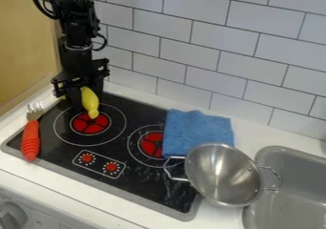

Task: Move the banana to the center of the burners

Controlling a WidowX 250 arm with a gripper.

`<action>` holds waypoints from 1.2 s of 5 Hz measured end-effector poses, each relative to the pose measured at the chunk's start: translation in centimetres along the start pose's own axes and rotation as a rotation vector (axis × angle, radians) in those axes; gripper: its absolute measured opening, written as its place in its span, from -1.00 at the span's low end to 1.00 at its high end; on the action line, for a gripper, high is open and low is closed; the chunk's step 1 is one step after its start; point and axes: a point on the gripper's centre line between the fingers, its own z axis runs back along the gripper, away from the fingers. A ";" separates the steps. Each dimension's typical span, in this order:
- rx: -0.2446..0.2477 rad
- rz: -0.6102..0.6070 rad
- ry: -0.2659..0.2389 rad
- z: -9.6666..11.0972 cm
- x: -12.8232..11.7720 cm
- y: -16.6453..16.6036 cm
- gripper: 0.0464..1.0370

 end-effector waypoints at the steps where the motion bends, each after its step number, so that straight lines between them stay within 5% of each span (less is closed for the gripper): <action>1: 0.013 0.007 0.004 0.8 -0.6 0.6 -0.06; 3: -0.045 0.017 -0.027 3.6 -2.4 1.2 -0.06; 6: -0.039 -0.109 -0.017 1.8 -10.3 2.2 -0.06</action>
